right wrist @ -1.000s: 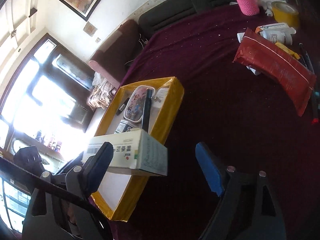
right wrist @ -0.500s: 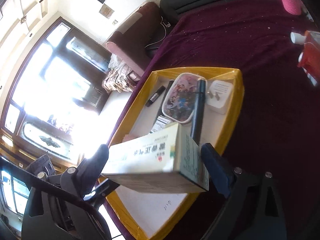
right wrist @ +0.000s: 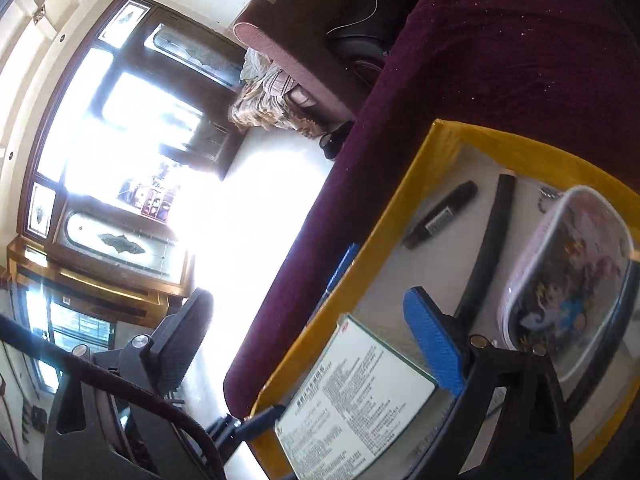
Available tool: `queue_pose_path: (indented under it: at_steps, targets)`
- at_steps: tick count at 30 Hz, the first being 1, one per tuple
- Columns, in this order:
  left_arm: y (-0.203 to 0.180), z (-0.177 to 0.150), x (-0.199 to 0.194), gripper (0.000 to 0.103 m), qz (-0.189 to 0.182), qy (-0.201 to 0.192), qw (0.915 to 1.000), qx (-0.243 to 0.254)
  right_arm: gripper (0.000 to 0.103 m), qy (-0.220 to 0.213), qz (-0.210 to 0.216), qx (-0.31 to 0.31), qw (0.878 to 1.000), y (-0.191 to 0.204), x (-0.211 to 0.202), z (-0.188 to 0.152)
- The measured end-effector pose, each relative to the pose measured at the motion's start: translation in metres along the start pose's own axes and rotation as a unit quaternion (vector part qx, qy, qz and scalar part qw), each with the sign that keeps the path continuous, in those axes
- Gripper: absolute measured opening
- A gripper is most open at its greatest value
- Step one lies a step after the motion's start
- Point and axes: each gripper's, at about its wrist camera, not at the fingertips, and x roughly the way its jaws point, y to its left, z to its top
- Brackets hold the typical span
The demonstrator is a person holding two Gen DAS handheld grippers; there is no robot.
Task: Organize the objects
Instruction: 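Lower the white-green medicine box into the tray and open the right gripper, then move both grippers from the tray back to the items on the table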
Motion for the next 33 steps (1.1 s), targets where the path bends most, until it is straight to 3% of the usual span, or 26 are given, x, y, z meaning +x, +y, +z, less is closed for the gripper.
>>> queue_pose_path:
  at_steps: [3, 6, 9, 12, 16, 18, 21, 27, 29, 30, 33]
  targets:
    - [-0.009, 0.004, 0.008, 0.068, 0.010, 0.013, 0.9998, 0.011, 0.097, -0.020, -0.039, -0.011, 0.999, -0.004, 0.003, 0.007]
    - [-0.012, 0.013, 0.013, 0.071, 0.017, 0.014, 0.9998, 0.004, 0.097, -0.078, -0.059, -0.044, 0.994, 0.004, -0.038, 0.002]
    - [-0.003, 0.022, 0.017, 0.071, -0.011, 0.018, 0.9994, -0.028, 0.096, -0.118, -0.101, -0.072, 0.985, 0.007, -0.075, -0.012]
    - [0.000, 0.028, 0.008, 0.071, 0.008, -0.008, 0.9994, -0.032, 0.096, -0.119, -0.112, -0.064, 0.985, -0.002, -0.094, -0.030]
    - [0.006, 0.028, -0.004, 0.071, 0.023, -0.025, 0.9990, -0.028, 0.096, -0.099, -0.122, -0.037, 0.987, -0.025, -0.089, -0.049]
    - [0.006, 0.026, -0.009, 0.071, 0.032, -0.032, 0.9986, -0.028, 0.097, -0.091, -0.104, -0.016, 0.990, -0.037, -0.092, -0.057]
    - [0.009, 0.022, -0.018, 0.071, 0.037, -0.045, 0.9978, -0.031, 0.097, -0.066, -0.021, 0.025, 0.997, -0.043, -0.086, -0.064]
    - [0.014, 0.013, -0.027, 0.071, 0.022, -0.065, 0.9973, -0.028, 0.097, 0.011, 0.108, 0.084, 0.991, -0.039, -0.033, -0.067]
    - [0.012, 0.013, -0.022, 0.071, 0.020, -0.058, 0.9977, -0.029, 0.097, 0.037, 0.126, 0.094, 0.987, -0.039, -0.010, -0.066]
    - [0.010, 0.013, -0.019, 0.071, 0.018, -0.053, 0.9980, -0.030, 0.096, 0.030, 0.136, 0.095, 0.986, -0.040, -0.007, -0.066]
    - [0.005, 0.013, -0.018, 0.071, 0.014, -0.052, 0.9981, -0.030, 0.096, 0.001, 0.097, 0.111, 0.989, -0.045, -0.015, -0.061]
